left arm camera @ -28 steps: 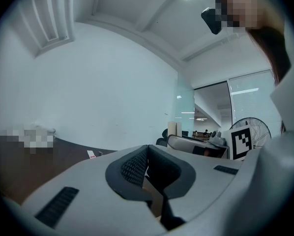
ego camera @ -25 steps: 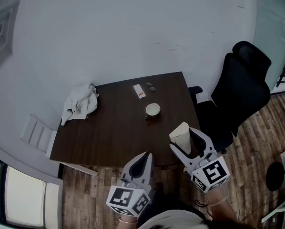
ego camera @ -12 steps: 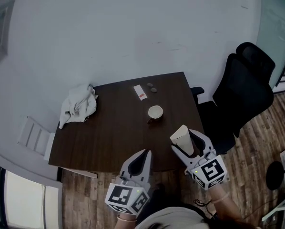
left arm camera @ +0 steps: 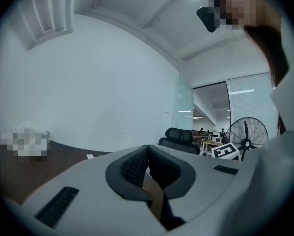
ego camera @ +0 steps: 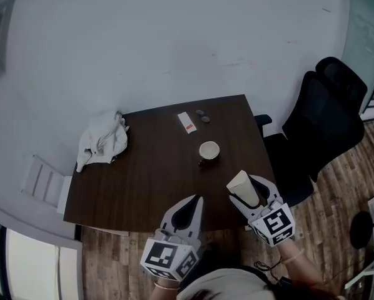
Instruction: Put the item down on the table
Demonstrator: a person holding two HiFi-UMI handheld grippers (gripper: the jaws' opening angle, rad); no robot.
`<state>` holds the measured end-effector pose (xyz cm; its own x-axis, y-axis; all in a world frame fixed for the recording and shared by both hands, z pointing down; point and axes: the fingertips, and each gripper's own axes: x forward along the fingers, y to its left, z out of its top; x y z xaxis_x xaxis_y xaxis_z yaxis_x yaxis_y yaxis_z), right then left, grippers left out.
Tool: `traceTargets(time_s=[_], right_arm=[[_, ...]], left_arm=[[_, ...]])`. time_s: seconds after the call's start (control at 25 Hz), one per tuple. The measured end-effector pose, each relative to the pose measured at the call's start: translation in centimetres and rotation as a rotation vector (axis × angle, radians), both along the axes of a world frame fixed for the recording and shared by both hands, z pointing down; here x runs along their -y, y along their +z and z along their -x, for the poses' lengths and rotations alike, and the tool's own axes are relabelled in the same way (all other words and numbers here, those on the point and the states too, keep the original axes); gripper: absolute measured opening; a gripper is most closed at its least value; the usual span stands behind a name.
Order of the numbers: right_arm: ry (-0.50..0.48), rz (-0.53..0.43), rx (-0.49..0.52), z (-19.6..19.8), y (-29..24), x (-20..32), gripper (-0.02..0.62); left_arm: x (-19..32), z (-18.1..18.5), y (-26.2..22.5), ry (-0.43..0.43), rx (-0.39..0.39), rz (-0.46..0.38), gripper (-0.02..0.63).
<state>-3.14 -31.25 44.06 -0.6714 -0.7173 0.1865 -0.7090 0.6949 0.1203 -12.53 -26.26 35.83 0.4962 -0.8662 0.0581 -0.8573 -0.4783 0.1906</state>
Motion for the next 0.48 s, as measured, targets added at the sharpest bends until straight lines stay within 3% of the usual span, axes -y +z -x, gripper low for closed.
traceTargets(time_s=[0.48], right_arm=[[-0.001, 0.081, -0.114, 1.8, 5.3, 3.4, 0.29]], left_arm=[[3.7, 2.3, 0.6, 0.017, -0.005, 0.012, 0.018]])
